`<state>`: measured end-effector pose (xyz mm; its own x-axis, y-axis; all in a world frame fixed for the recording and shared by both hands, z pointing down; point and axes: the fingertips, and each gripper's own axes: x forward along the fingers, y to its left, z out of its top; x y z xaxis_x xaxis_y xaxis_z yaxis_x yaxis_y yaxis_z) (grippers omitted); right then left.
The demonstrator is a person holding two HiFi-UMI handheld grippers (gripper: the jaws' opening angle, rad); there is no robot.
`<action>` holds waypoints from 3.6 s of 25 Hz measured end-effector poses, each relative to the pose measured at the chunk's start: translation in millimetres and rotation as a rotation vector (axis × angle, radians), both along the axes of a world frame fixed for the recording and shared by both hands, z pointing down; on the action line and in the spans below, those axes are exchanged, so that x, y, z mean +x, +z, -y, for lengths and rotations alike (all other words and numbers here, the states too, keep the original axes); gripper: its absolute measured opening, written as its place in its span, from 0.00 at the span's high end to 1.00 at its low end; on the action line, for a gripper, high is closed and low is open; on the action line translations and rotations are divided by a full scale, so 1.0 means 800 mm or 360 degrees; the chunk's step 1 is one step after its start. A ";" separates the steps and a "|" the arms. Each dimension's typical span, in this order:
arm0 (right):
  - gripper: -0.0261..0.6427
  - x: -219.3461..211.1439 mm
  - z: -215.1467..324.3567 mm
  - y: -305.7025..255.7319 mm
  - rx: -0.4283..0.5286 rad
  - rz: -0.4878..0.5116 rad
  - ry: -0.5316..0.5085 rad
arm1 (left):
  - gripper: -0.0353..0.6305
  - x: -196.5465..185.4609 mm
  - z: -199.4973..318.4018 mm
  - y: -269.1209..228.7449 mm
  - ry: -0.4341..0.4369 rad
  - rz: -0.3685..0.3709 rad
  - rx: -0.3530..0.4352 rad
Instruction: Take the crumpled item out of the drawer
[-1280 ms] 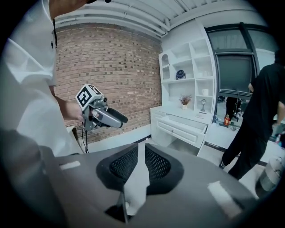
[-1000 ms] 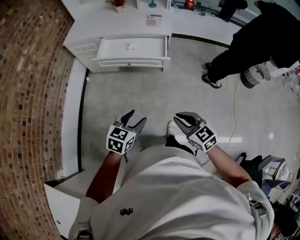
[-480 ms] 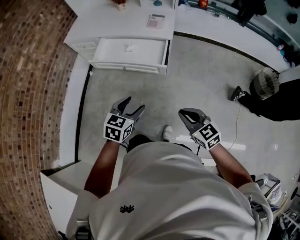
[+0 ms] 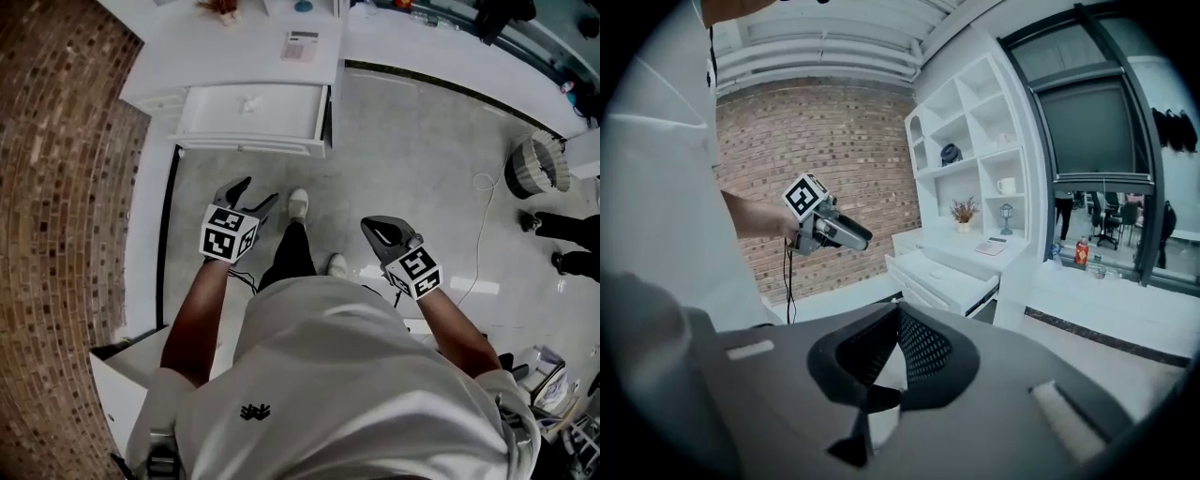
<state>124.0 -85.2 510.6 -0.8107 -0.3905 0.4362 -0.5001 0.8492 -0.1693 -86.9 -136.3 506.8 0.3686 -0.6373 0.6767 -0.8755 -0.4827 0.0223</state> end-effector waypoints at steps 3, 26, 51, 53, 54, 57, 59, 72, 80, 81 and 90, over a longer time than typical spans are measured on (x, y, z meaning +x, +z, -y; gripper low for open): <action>0.94 0.007 0.029 0.004 0.0002 -0.0033 0.0043 | 0.50 -0.016 0.044 0.013 -0.0003 0.0038 -0.0008; 0.94 -0.052 0.277 0.008 -0.0114 -0.0221 0.0498 | 0.48 -0.222 0.401 0.230 -0.0009 0.0232 -0.0490; 0.94 -0.018 0.319 0.032 -0.0325 -0.0387 0.0877 | 0.46 -0.254 0.492 0.414 -0.0026 0.0372 -0.0894; 0.94 -0.018 0.315 0.034 -0.0329 -0.0392 0.0882 | 0.50 -0.258 0.496 0.417 -0.0023 0.0410 -0.0881; 0.94 -0.018 0.312 0.034 -0.0330 -0.0395 0.0882 | 0.53 -0.260 0.496 0.418 -0.0025 0.0428 -0.0879; 0.94 -0.013 0.305 0.031 -0.0328 -0.0403 0.0886 | 0.63 -0.259 0.495 0.420 -0.0033 0.0451 -0.0875; 0.94 -0.007 0.303 0.030 -0.0322 -0.0404 0.0899 | 0.66 -0.254 0.494 0.419 -0.0037 0.0444 -0.0871; 0.94 0.009 0.263 0.029 -0.0266 -0.0365 0.0855 | 0.69 -0.244 0.472 0.368 -0.0061 0.0420 -0.0747; 0.94 0.023 0.237 0.022 -0.0214 -0.0313 0.0825 | 0.70 -0.217 0.446 0.319 -0.0045 0.0398 -0.0669; 0.94 0.024 0.233 0.021 -0.0207 -0.0306 0.0819 | 0.70 -0.214 0.443 0.312 -0.0042 0.0401 -0.0648; 0.94 0.047 0.187 0.013 -0.0135 -0.0248 0.0794 | 0.72 -0.180 0.398 0.252 -0.0038 0.0354 -0.0518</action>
